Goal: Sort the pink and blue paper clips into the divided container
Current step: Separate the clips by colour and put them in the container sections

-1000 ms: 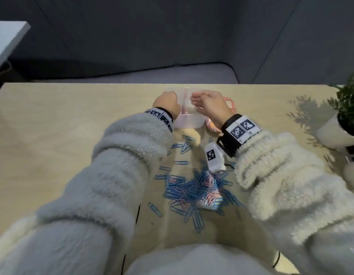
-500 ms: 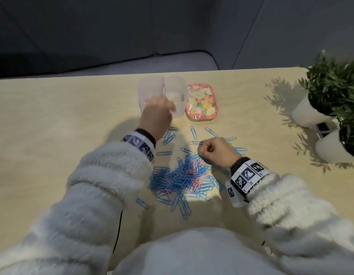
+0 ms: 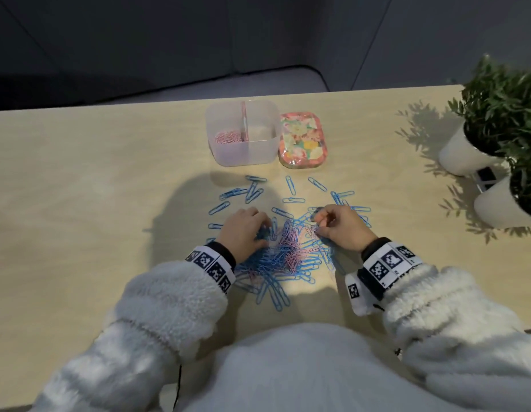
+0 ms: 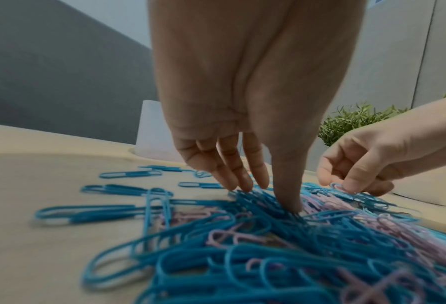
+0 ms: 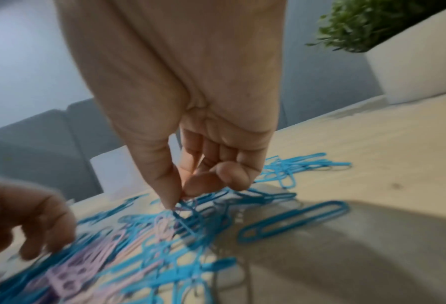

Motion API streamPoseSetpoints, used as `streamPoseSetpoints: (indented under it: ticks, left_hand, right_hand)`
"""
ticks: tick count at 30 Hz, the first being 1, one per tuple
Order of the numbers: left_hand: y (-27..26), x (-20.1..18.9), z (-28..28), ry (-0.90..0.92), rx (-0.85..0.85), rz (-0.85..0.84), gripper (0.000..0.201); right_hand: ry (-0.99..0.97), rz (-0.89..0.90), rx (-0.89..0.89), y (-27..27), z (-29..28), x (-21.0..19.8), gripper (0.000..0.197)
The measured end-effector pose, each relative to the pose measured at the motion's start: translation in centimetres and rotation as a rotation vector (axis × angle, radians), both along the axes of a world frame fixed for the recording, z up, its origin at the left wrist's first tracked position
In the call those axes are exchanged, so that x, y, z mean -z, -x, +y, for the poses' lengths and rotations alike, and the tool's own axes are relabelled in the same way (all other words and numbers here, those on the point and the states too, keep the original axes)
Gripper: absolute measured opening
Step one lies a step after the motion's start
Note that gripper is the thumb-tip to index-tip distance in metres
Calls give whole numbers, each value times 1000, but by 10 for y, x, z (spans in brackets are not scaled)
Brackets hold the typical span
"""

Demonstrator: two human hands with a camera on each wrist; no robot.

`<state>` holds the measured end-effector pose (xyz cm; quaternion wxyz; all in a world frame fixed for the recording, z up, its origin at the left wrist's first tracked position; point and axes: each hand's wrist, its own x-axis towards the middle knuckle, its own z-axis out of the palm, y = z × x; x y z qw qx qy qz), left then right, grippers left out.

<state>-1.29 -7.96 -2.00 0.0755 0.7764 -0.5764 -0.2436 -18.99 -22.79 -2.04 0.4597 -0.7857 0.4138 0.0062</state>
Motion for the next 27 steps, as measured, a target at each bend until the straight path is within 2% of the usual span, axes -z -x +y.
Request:
streamPoseSetpoints:
  ticks: [1,3,6,8,10,12,14,19,21,24,27]
  left_hand:
    - [0,-1,-1,20,-3,-10,34]
    - [6,-3,-8,63,-22,-17,28]
    - [22,-4,-24,50,-56,-64,33]
    - [32,-2,-34,-1,-67,-115,36]
    - [38,2,-40,-30,-82,-124,33]
    - [37,4,-42,-30,-113,-59,26]
    - [34,4,-42,0,-151,54,20]
    - [18,-3,-36,104,-269,317,6]
    - [9,-7,-33,141,-320,445,9]
    - [-1,-7,-31,129,-367,541,18]
    - [-8,-4,-31,121,-389,588,7]
  right_hand:
    - [-14,-5,37,4,-5,0,34]
    - [12,30,70,10,-11,1,25]
    - [81,81,75,11,-10,-1,12]
    - [-31,-11,138,7,-4,-3,13]
    - [-82,-85,217,2,-3,-3,22]
    - [-151,-121,302,0,-5,-3,28]
    - [-292,-149,371,2,-7,-6,26]
    - [-495,-216,400,10,-9,-7,15]
    - [-463,-192,373,12,-10,-9,11]
    - [-318,-115,299,13,-11,-12,13]
    - [-149,-69,305,14,-15,-11,19]
